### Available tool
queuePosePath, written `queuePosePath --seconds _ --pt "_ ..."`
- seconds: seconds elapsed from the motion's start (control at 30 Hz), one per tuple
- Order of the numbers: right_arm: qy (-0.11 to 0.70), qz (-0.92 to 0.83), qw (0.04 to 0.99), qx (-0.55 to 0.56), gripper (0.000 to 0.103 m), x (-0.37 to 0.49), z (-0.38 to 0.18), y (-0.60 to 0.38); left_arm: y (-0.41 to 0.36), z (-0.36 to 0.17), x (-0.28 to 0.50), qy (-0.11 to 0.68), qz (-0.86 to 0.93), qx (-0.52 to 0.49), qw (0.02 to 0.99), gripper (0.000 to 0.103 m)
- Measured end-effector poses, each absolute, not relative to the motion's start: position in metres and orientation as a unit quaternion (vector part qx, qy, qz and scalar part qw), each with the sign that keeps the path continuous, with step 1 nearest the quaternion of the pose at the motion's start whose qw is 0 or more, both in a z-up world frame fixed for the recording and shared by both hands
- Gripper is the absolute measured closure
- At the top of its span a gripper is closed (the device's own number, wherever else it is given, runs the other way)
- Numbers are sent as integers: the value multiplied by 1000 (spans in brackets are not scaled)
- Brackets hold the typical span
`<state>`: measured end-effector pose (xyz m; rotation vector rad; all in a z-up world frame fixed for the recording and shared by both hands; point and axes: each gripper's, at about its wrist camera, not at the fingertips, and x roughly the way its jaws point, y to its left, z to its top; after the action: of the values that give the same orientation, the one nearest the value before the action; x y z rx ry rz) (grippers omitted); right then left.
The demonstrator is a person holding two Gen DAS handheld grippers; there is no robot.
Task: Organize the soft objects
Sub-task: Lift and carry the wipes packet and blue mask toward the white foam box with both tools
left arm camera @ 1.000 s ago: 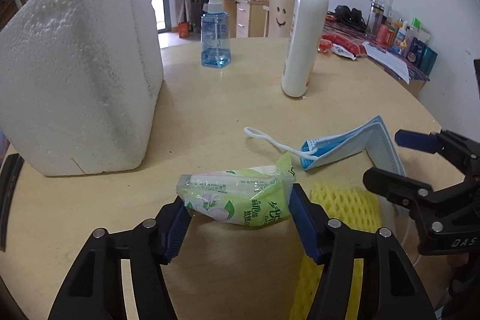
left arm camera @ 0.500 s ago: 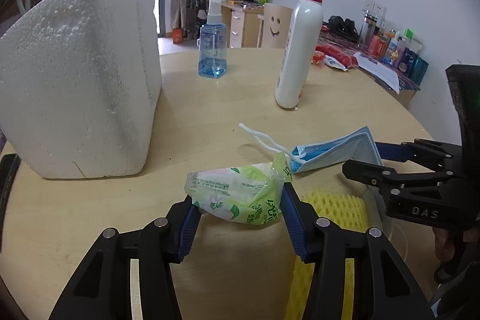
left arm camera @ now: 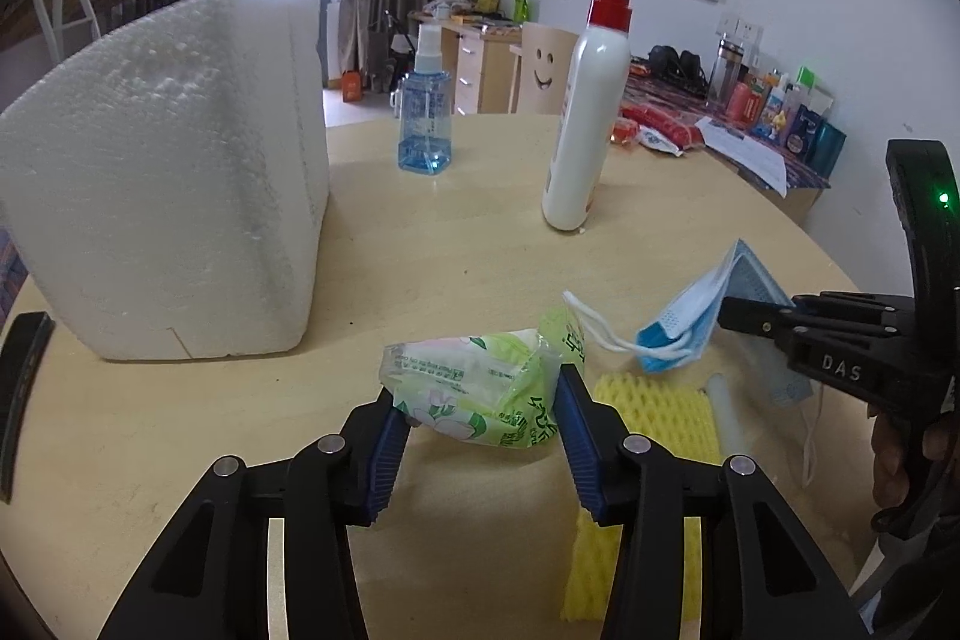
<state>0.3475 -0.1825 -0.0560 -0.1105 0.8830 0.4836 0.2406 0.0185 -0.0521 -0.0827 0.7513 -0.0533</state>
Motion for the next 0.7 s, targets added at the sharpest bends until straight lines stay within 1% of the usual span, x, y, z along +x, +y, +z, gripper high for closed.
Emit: queuePosePath --seconds 0.7 --pt "333 230 914 -8 92 288 2 -210 21 -11 177 286 -8 -22 958 54"
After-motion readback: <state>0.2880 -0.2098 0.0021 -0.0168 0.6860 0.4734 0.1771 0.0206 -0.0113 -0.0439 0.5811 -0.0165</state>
